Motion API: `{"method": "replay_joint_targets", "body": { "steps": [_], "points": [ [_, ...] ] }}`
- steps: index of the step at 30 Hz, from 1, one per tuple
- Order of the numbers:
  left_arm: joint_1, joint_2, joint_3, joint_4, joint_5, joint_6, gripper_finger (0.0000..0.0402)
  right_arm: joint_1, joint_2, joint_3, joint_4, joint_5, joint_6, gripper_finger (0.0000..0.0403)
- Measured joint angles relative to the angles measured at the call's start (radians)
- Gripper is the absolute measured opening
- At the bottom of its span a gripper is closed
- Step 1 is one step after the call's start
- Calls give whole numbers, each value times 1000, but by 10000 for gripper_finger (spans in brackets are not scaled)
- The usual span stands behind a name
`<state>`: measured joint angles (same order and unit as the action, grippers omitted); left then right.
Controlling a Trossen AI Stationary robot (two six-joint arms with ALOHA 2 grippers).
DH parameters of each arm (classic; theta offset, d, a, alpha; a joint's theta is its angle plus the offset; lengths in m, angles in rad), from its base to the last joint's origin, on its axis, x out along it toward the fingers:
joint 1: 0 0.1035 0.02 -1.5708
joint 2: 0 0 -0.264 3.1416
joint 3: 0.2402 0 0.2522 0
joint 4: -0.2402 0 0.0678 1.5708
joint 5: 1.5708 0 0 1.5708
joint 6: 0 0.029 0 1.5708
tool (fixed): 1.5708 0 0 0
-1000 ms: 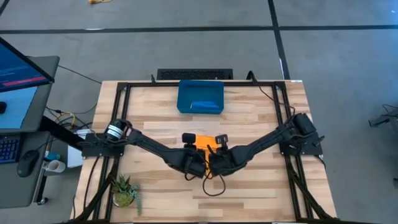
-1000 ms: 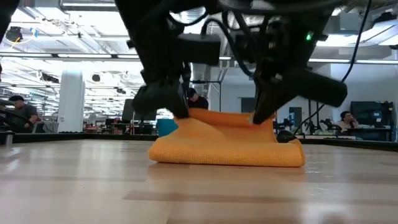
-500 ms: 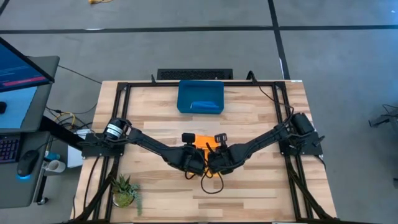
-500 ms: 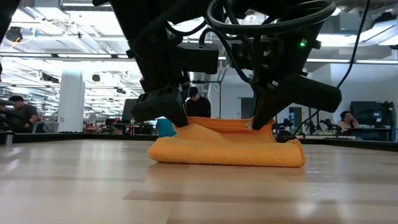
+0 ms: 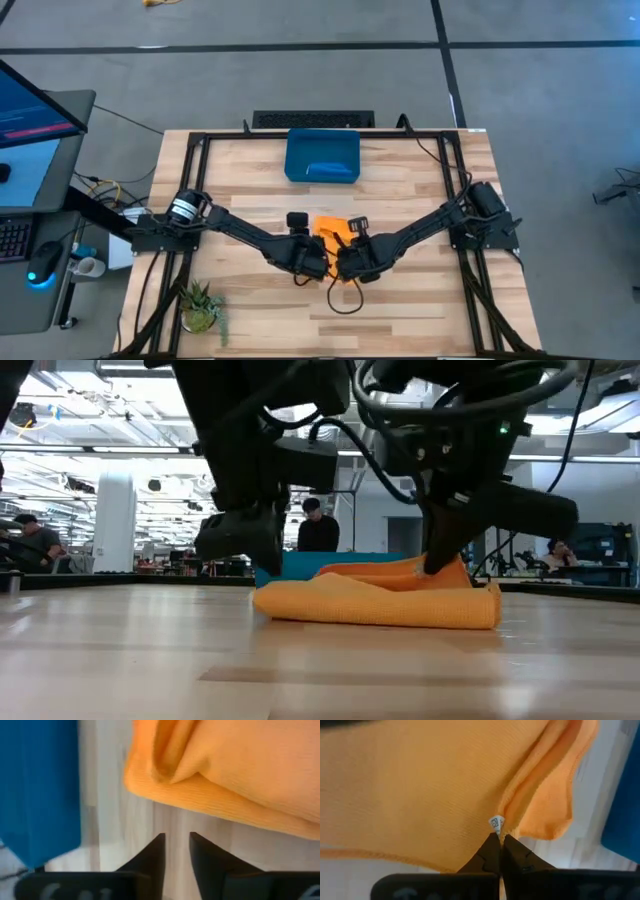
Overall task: Roll microfiber towels into tight, uniform cylinder then place into a basket
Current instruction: Fold the orange microfiber towel
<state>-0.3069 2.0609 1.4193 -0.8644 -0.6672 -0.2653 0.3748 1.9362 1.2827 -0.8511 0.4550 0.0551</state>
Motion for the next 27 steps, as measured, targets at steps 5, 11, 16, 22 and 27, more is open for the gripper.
{"method": "replay_joint_targets", "body": {
  "steps": [5, 11, 16, 22, 27],
  "points": [
    [0, 0, 0, 2, 43, -62, 119, -2, 1, 0, 15, 13, 0, 44],
    [-53, 0, 2, -33, -18, -76, 123, -7, 1, 1, 19, 17, 8, 63],
    [-115, 0, 22, -159, -71, -201, 116, -18, 1, 2, 17, 17, 23, 18],
    [-229, 0, 58, -218, 16, -346, 116, -19, -28, 4, 3, 19, -5, 13],
    [-325, 0, 76, -157, 119, -405, 116, -19, -104, 3, -2, 19, -17, 8]
  ]
}}
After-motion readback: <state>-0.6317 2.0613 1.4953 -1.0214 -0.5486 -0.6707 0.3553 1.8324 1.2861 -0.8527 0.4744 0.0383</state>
